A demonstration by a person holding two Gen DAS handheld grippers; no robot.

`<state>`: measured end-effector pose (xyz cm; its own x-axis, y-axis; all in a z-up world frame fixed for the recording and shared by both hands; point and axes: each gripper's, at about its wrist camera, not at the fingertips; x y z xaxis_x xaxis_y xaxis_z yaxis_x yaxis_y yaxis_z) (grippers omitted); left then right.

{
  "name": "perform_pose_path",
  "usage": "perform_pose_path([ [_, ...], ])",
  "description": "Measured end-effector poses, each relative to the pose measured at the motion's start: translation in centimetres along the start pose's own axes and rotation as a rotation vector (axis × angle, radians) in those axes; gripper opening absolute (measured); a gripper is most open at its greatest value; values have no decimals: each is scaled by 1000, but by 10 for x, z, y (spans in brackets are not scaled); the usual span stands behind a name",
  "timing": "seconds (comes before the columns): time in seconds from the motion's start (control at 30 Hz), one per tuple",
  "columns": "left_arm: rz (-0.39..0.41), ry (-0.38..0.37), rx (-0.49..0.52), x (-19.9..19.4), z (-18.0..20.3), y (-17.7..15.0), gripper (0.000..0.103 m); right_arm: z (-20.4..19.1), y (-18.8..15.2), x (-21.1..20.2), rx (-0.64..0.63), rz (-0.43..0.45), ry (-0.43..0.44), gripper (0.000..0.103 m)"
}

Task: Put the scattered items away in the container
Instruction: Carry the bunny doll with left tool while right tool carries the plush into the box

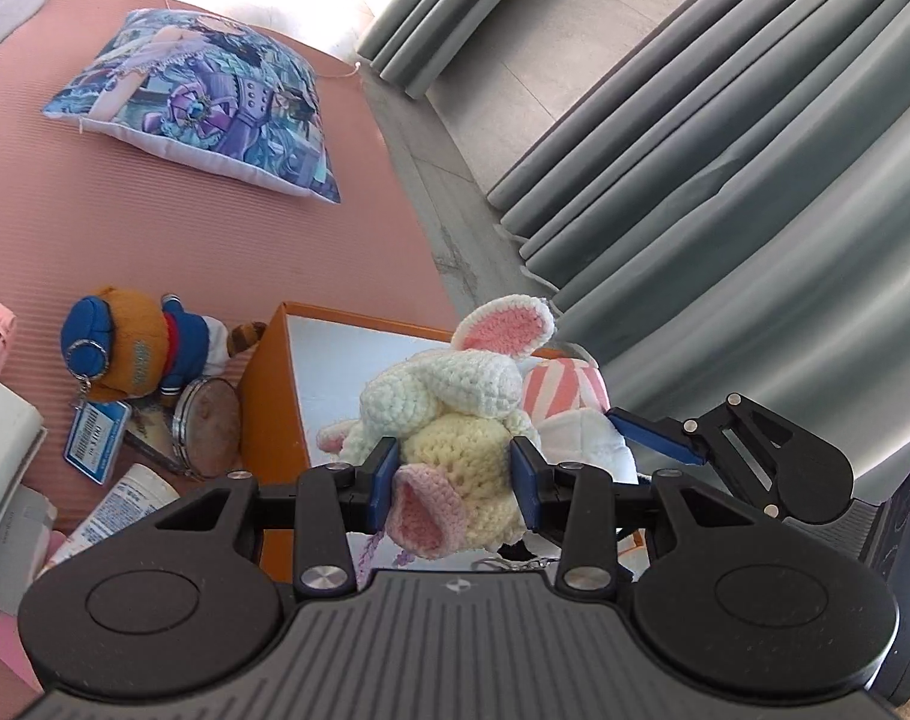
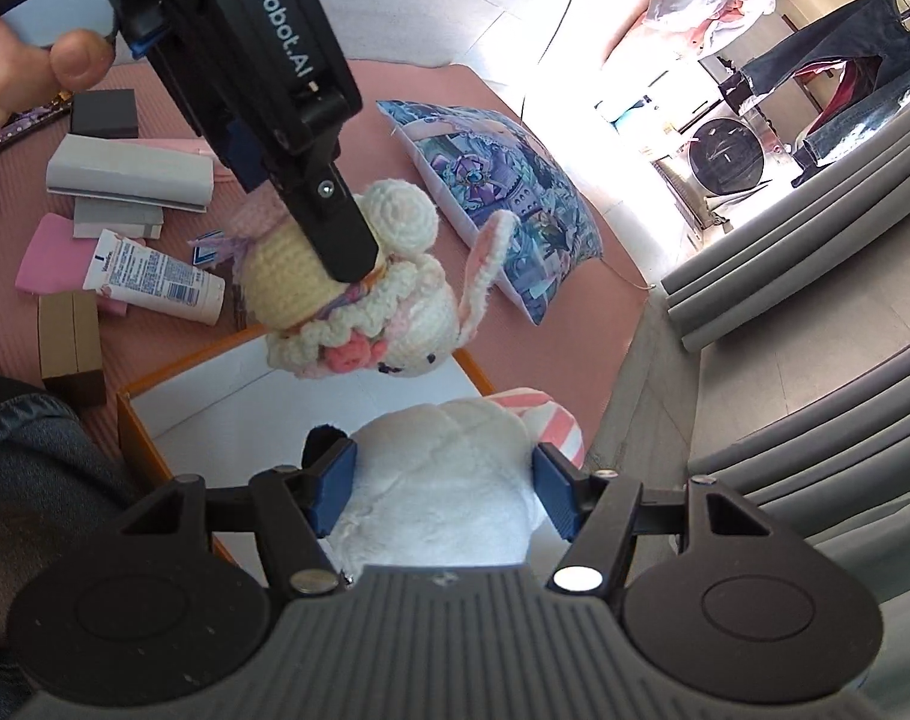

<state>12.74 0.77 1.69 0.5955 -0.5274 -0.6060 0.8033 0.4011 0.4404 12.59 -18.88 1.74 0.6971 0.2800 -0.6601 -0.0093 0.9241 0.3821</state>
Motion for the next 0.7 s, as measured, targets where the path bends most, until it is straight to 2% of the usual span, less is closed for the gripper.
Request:
perform_pose_path([
  [0.2, -81, 38, 8, 37, 2, -15, 45, -7, -23, 15, -10, -43, 21, 66],
  [0.4, -143, 127, 32, 60, 0, -26, 45, -11, -35, 32, 34, -60, 74, 66],
  [0.7, -180, 246, 88, 77, 2, -33, 45, -21, -35, 44, 40, -51, 141, 66],
])
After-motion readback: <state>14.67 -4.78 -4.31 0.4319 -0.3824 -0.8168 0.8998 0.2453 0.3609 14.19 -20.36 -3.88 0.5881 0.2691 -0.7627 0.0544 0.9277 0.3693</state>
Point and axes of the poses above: each gripper's, at about its wrist camera, not at the fingertips, and x roughly the way its jaws point, z to its right, y to its top, and after that the axes turned 7 degrees about -x, right-handed
